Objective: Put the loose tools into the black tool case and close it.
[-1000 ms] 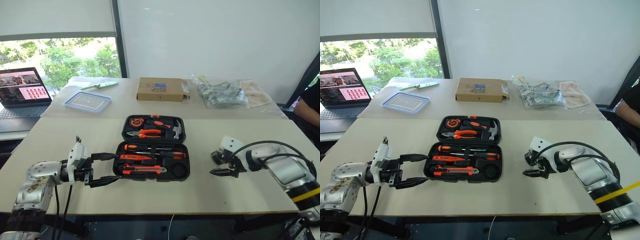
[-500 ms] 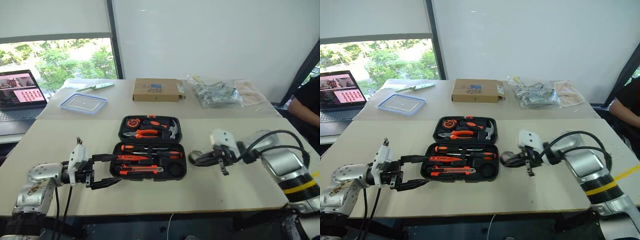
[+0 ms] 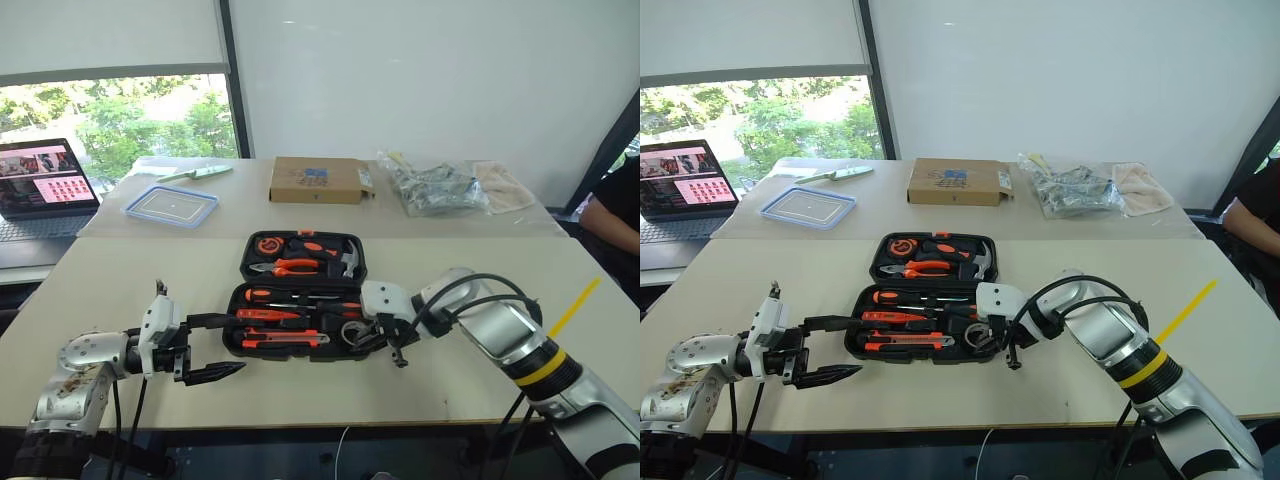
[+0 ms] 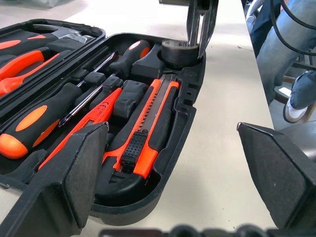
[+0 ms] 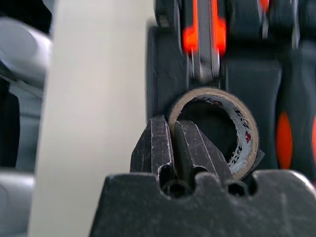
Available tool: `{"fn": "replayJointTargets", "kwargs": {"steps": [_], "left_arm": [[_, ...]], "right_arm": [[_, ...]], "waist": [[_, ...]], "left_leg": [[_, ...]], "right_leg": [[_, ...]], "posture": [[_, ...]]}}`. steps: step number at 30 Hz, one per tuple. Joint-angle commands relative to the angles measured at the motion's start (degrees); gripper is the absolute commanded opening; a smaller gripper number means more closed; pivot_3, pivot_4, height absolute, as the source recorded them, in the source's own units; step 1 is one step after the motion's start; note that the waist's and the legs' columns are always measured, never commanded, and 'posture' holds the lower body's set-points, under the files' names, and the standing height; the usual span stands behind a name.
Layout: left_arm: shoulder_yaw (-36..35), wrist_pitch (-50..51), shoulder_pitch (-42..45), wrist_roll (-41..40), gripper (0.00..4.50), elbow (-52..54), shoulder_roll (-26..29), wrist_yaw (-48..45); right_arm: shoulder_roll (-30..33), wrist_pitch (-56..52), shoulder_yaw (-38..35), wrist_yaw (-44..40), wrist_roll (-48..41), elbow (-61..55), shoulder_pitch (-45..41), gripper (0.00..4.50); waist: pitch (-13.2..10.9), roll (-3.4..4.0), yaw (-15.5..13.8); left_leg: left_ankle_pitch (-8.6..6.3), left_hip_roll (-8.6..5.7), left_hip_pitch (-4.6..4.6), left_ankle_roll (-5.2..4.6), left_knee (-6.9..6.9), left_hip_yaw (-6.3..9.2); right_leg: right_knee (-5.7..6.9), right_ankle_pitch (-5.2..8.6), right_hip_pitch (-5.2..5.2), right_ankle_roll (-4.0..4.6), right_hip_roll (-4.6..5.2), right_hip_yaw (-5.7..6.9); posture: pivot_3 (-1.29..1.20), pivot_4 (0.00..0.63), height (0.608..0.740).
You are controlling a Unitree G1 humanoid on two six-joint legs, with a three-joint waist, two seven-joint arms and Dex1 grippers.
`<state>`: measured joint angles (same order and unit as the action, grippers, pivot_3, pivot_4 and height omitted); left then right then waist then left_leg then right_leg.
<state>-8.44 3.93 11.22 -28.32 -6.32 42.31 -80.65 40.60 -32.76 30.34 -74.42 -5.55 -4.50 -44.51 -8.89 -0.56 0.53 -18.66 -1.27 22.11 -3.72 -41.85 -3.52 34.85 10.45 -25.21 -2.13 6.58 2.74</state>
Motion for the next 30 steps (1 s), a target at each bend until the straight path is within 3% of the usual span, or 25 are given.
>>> {"fn": "replayJointTargets", "kwargs": {"steps": [1,5,10,14,19,22,26,30], "left_arm": [[-0.95,-1.44,-0.78,-0.08,4.50,1.05,0.55,-0.05],[-1.11,-1.99,-0.96,0.11,4.50,0.49,0.63,0.06],[-1.96,-1.28,-0.62,0.27,4.50,-0.32,1.32,1.27],[-3.27,-0.46,0.20,0.09,4.50,-2.35,2.12,2.66],[-4.76,0.83,2.31,0.78,4.50,-5.96,2.58,6.08],[-4.63,-1.22,6.59,5.36,4.50,-11.19,1.74,13.76],[-4.11,3.55,14.39,7.88,3.48,-16.73,-0.93,24.05],[-0.40,5.54,18.63,12.17,1.90,-20.53,-3.02,28.01]], "right_arm": [[1.58,-1.15,0.41,-1.35,2.29,1.54,-1.15,0.05],[0.53,-2.55,0.26,-1.46,2.01,2.91,-1.67,0.05],[-1.00,-1.23,-3.12,-2.12,-0.70,3.16,-3.28,1.60],[1.99,0.78,-9.00,-7.93,-6.94,1.07,-2.93,2.91],[5.24,7.45,-17.40,-8.23,-10.30,4.22,1.50,2.91],[4.29,9.07,-21.08,-1.24,-8.59,7.36,4.53,2.91],[1.52,13.55,-22.04,11.13,-2.19,10.02,8.87,1.93],[-3.39,16.96,-20.90,20.39,2.46,14.21,8.97,0.42]], "waist": [[0.00,0.00,-0.08],[0.00,0.00,-0.42],[0.00,0.00,-0.47],[-0.01,0.01,-0.29],[-0.01,-0.01,-0.37],[-0.02,-0.04,-0.47],[-0.02,-0.04,-0.42],[-0.02,-0.04,0.19]], "left_leg": [[0.00,-0.01,0.00,0.00,0.00,0.00],[0.00,-0.02,-0.01,0.00,-0.01,0.01],[0.00,-0.02,-0.02,0.00,-0.01,0.01],[0.00,-0.01,0.03,0.00,0.01,0.02],[0.00,0.00,0.01,0.00,0.01,0.04],[0.00,-0.01,-0.05,0.00,0.00,0.02],[0.05,-0.01,-0.06,0.09,-0.01,-0.01],[0.07,-0.03,-0.07,0.13,0.02,-0.07]], "right_leg": [[0.00,0.00,0.02,0.00,0.01,0.00],[-0.01,0.00,0.06,0.00,0.02,0.01],[-0.01,0.00,0.05,0.00,0.02,0.01],[-0.02,0.00,-0.03,0.00,0.00,0.03],[-0.08,0.00,0.06,0.00,0.01,0.08],[-0.07,0.00,0.12,-0.01,0.02,0.07],[0.07,-0.01,0.08,0.01,0.01,0.03],[0.10,-0.01,0.02,0.01,0.00,-0.02]], "posture": [[0.00,0.150,0.740],[0.00,0.150,0.740],[0.00,0.150,0.740],[0.00,0.150,0.740],[0.00,0.150,0.740],[0.00,0.150,0.740],[0.00,0.150,0.740],[0.00,0.150,0.740]]}}
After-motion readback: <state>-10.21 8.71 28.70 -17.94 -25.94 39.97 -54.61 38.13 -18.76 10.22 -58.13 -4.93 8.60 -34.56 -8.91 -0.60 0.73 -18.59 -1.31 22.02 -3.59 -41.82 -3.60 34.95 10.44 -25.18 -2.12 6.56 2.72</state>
